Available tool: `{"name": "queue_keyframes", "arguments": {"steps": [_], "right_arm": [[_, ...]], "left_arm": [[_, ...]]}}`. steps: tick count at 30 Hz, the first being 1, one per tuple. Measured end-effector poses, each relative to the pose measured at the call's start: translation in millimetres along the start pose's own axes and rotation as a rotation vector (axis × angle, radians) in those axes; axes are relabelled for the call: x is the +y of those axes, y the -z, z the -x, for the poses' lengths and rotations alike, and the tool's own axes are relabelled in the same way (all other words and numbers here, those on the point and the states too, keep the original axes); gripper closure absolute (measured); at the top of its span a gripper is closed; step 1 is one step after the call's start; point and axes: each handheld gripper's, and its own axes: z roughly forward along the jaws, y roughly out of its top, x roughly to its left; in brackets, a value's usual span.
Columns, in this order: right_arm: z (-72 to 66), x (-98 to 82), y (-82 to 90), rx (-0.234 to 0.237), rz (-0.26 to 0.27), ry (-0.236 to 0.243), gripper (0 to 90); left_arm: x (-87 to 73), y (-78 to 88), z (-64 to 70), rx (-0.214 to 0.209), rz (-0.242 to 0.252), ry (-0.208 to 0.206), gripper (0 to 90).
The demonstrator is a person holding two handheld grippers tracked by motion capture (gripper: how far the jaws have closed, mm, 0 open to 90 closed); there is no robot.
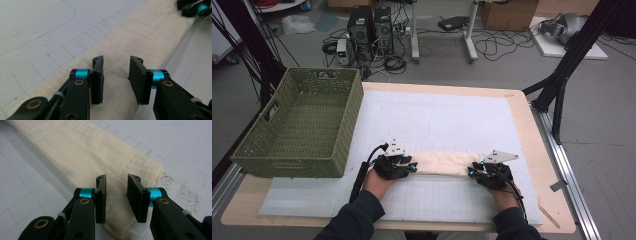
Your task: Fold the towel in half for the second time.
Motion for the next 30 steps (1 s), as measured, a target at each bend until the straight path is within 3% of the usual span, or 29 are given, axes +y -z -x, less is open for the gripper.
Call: {"name": "queue_keyframes", "arguments": {"steps": [10,12,14,19,23,27,30], "right_arm": [[1.5,-1.4,2.1,0.011,0.005,-0.023,63.7],[1.8,-1.5,4.1,0.01,-0.002,-0.017,62.9],[0.6,-0.6,7.8,-0.002,-0.021,0.02,62.9],[7.5,-5.6,10.5,0.062,-0.015,-0.021,62.9],[4.6,-4.6,9.7,0.049,-0.016,0.006,60.2],[8.4,-2.4,20.3,0.055,0.058,-0.01,56.2],[12.6,0.8,35.1,0.034,0.146,-0.028,53.0]], "left_arm": [[-11.6,11.9,-3.8,0.065,0.006,-0.02,63.9],[-13.8,14.8,-5.1,0.079,0.008,-0.025,62.5],[-16.2,18.9,-8.4,0.092,0.009,-0.033,61.6],[-20.2,24.6,-16.2,0.108,0.014,-0.018,63.1],[-21.1,26.6,-17.7,0.106,0.018,-0.013,63.5],[-21.9,34.8,-23.3,0.093,0.065,0.019,59.3],[-21.1,47.1,-31.8,0.12,0.122,0.065,52.1]]}}
